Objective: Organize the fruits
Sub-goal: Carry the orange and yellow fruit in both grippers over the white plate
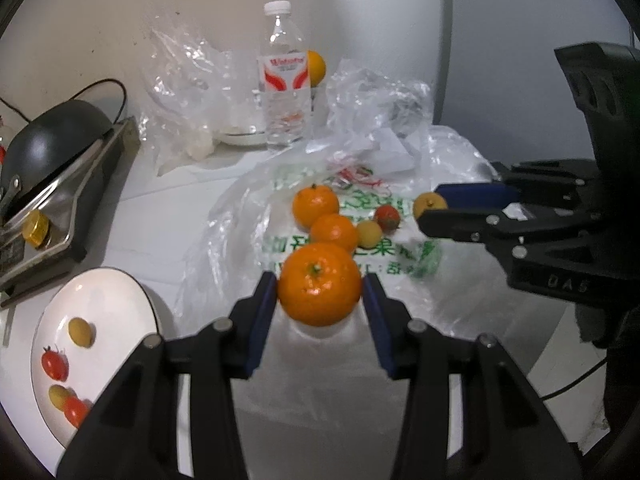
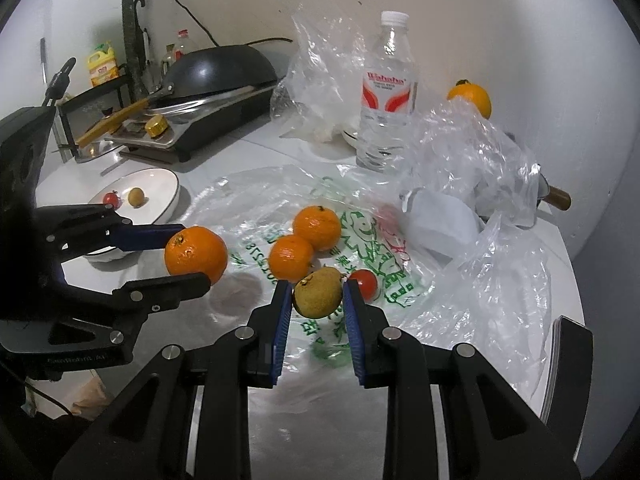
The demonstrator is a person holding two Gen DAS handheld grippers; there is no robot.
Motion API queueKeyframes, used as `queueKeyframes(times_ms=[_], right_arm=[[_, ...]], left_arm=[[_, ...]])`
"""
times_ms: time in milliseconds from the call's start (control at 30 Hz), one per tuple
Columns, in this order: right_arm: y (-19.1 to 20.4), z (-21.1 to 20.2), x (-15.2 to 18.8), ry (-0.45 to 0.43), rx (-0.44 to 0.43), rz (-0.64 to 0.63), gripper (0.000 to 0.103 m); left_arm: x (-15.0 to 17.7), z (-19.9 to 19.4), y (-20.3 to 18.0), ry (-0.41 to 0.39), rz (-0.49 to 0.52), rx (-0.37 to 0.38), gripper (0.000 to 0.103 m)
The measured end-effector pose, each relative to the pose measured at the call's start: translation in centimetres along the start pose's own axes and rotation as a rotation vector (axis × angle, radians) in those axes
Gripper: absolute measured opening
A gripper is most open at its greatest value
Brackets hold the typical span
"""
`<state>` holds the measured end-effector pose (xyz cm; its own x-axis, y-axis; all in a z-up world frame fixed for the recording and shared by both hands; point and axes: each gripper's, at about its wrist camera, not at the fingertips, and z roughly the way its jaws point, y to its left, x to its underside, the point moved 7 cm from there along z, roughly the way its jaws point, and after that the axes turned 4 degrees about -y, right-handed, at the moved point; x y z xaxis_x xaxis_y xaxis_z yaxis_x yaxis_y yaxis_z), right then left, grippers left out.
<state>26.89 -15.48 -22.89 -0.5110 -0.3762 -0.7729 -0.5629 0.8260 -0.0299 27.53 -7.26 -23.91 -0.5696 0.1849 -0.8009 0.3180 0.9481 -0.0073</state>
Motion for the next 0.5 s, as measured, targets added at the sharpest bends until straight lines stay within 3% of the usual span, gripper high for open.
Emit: queueKeyframes(times_ms=[500], right_arm=[[2.9, -1.8, -0.4, -0.026, -0.005, -0.023, 0.028]], left_arm=[[1.0, -3.2, 0.5, -0.035, -0.004, -0.01, 0.045]])
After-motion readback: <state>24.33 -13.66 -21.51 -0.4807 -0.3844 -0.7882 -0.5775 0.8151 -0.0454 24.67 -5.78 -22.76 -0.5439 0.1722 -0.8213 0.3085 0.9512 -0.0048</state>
